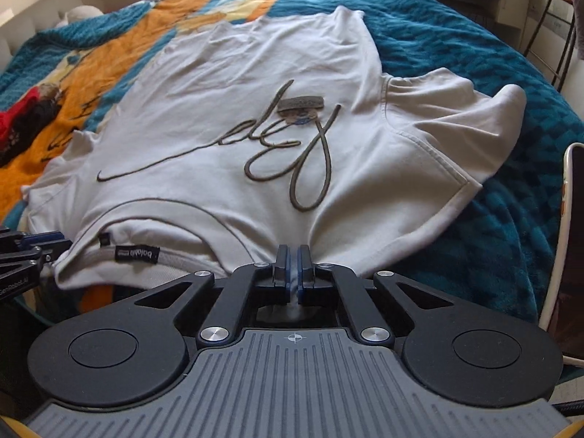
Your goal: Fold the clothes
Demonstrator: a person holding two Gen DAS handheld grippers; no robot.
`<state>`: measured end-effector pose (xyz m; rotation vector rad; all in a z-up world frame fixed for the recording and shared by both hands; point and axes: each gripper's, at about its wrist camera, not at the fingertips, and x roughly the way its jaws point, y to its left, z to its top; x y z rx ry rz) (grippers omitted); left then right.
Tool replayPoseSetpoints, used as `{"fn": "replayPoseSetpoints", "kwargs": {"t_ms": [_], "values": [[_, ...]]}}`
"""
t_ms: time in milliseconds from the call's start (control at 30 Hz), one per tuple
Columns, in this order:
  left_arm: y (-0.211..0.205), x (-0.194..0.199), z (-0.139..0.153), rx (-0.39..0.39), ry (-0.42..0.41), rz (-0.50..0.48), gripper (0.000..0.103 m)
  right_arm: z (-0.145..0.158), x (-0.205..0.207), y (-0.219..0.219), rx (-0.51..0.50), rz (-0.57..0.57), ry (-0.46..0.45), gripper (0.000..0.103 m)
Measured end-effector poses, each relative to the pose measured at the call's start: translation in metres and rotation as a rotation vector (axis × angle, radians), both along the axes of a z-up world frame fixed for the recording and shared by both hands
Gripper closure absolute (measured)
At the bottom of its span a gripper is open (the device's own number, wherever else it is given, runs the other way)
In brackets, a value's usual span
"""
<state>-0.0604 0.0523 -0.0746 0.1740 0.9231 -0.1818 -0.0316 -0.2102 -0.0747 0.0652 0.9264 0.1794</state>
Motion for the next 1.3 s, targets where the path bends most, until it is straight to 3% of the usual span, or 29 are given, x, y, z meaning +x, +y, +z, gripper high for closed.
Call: {"fn": "replayPoseSetpoints", "kwargs": {"t_ms": [100, 200, 233, 267, 300, 333, 433, 500, 567, 633, 700, 800, 933, 1000, 1100, 1233, 1300], "values": [[0.009, -0.001, 0.026, -0.073, -0.018, 0.003, 0.085, 0.039, 0.011, 0.004, 0.055, 0.007, -0.073, 0.086], [0.012, 0.003, 0.069, -0.106, -0.103, -0.014, 0.084, 0.078, 0.022, 0.007, 0.111, 0.013, -0.146, 0.083], [0.014, 0.005, 0.087, -0.119, -0.139, -0.023, 0.081, 0.091, 0.026, 0.008, 0.129, 0.016, -0.17, 0.071], [0.016, 0.006, 0.105, -0.139, -0.175, -0.034, 0.07, 0.104, 0.029, 0.01, 0.148, 0.018, -0.194, 0.063], [0.018, 0.008, 0.125, -0.157, -0.217, -0.041, 0.061, 0.117, 0.033, 0.011, 0.166, 0.02, -0.219, 0.048], [0.022, 0.01, 0.144, -0.176, -0.262, -0.046, 0.06, 0.13, 0.037, 0.012, 0.184, 0.022, -0.243, 0.04], [0.031, 0.024, 0.197, -0.2, -0.391, -0.045, 0.05, 0.169, 0.048, 0.016, 0.24, 0.029, -0.316, 0.036], [0.037, 0.046, 0.215, -0.198, -0.434, -0.026, 0.04, 0.195, 0.055, 0.018, 0.277, 0.033, -0.364, 0.02], [0.043, 0.074, 0.225, -0.193, -0.452, 0.001, 0.039, 0.221, 0.062, 0.02, 0.313, 0.038, -0.413, 0.017], [0.053, 0.112, 0.216, -0.197, -0.415, 0.059, 0.038, 0.247, 0.07, 0.023, 0.35, 0.042, -0.461, 0.014], [0.067, 0.153, 0.19, -0.206, -0.351, 0.159, 0.039, 0.244, 0.103, 0.024, 0.333, -0.008, -0.44, 0.014], [0.082, 0.204, 0.141, -0.198, -0.262, 0.235, 0.043, 0.212, 0.168, 0.015, 0.306, -0.118, -0.353, 0.01], [0.104, 0.263, 0.077, -0.183, -0.181, 0.322, 0.045, 0.137, 0.257, -0.013, 0.254, -0.266, -0.198, 0.012], [0.117, 0.292, 0.054, -0.19, -0.168, 0.368, 0.051, 0.107, 0.289, -0.029, 0.269, -0.32, -0.143, 0.021], [0.129, 0.333, 0.033, -0.206, -0.139, 0.403, 0.063, 0.068, 0.336, -0.052, 0.301, -0.392, -0.077, 0.053], [0.14, 0.386, 0.007, -0.228, -0.102, 0.441, 0.063, 0.017, 0.397, -0.083, 0.343, -0.488, 0.011, 0.055], [0.143, 0.41, -0.005, -0.238, -0.088, 0.45, 0.063, 0.006, 0.415, -0.091, 0.357, -0.504, 0.004, 0.059]]}}
